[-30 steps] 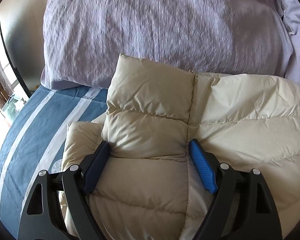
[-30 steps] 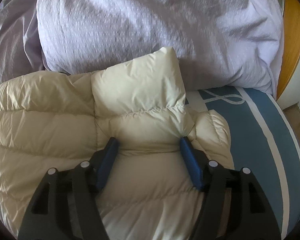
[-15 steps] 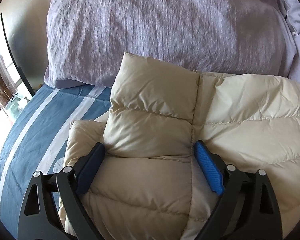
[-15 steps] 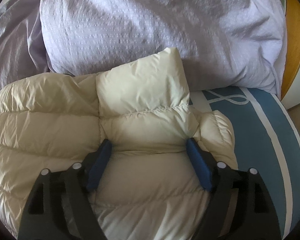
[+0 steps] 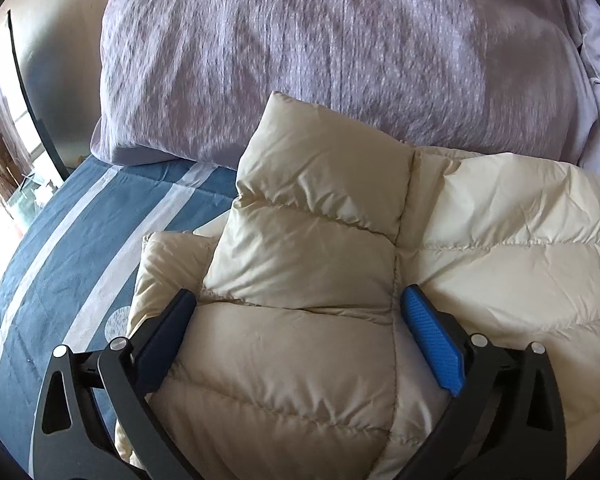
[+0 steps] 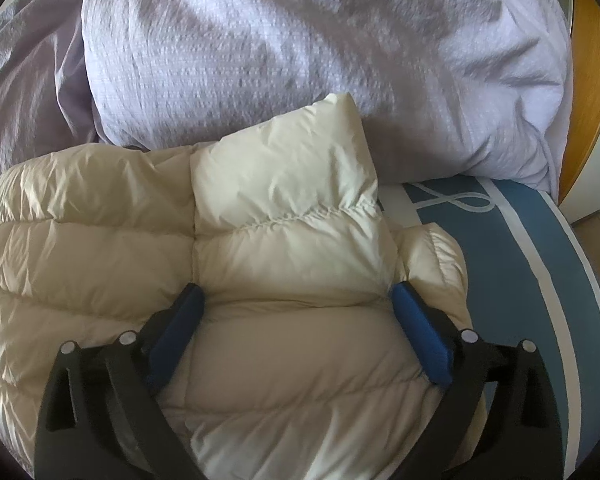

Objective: Fold large clothes

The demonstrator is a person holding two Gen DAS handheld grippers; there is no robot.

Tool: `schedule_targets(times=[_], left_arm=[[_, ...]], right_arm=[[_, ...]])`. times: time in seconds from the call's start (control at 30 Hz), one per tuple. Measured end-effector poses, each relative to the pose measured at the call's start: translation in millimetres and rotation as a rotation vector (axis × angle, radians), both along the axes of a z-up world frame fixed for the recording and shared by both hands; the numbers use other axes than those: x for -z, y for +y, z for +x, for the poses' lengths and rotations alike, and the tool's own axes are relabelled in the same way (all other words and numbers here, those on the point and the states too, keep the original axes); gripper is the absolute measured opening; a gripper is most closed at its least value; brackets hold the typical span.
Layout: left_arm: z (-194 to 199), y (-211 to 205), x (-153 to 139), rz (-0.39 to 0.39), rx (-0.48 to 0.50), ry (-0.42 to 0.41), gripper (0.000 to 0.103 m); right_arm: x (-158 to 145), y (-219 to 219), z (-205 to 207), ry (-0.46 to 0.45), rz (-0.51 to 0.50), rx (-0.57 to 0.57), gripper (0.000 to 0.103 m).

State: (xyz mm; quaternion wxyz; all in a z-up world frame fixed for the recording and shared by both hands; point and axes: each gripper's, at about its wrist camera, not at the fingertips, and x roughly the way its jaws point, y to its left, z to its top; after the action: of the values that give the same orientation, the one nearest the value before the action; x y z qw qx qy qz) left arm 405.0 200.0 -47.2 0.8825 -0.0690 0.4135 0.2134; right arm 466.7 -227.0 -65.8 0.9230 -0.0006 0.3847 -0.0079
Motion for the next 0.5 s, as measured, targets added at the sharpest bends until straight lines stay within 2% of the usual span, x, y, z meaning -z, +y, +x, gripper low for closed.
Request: schedule_targets(times=[0.5], left_arm=[[3.6,1.3,2.1,-0.003,0.006,0.017,0.102]], right_arm=[[1.6,-2.8,3.6,-0.01,0.025,-0.001,0.097]])
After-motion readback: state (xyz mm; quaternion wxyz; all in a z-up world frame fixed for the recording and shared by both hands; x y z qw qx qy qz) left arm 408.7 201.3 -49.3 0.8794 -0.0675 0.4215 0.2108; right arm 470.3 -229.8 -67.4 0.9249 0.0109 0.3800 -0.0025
